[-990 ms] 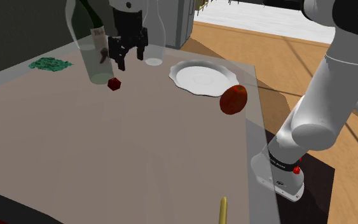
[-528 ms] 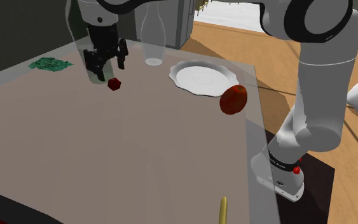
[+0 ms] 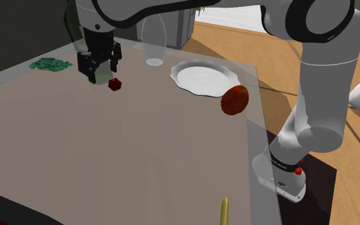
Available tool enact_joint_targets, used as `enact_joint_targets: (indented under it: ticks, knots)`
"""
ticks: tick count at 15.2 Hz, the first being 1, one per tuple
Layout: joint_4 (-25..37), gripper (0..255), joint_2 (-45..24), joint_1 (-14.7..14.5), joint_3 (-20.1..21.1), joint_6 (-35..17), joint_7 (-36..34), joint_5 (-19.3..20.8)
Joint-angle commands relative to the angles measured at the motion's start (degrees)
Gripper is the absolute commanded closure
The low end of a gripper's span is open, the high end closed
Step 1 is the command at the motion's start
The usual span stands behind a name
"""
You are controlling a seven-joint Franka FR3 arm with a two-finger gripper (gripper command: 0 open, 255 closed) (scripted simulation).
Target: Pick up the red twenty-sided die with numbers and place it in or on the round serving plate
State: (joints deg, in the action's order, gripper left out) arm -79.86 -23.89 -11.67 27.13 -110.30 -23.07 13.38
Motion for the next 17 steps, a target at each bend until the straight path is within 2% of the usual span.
enact_joint_targets:
  ticks: [1,6,7,9,10,15,16,17]
  knots:
    - [-0.15,0,-1.23,-0.19,-0.4,6.57,0.24,-0.11]
    - [-0.16,0,-1.15,-0.57,-0.9,6.54,0.37,-0.34]
    - [0.41,255,-1.68,-0.55,-1.03,6.58,0.58,-0.19]
    - [-3.06,255,1.71,0.04,-0.42,6.28,0.13,-1.31]
    - [-1.32,255,0.78,-0.93,-0.33,7.18,-0.67,-0.79]
    - [-2.22,255,2.18,-0.04,-0.3,7.48,0.2,-1.5]
    - [-0.16,255,-1.14,-0.58,-0.92,6.54,0.37,-0.35]
    - [0.58,255,-1.11,-0.7,-0.94,7.29,0.45,-0.41]
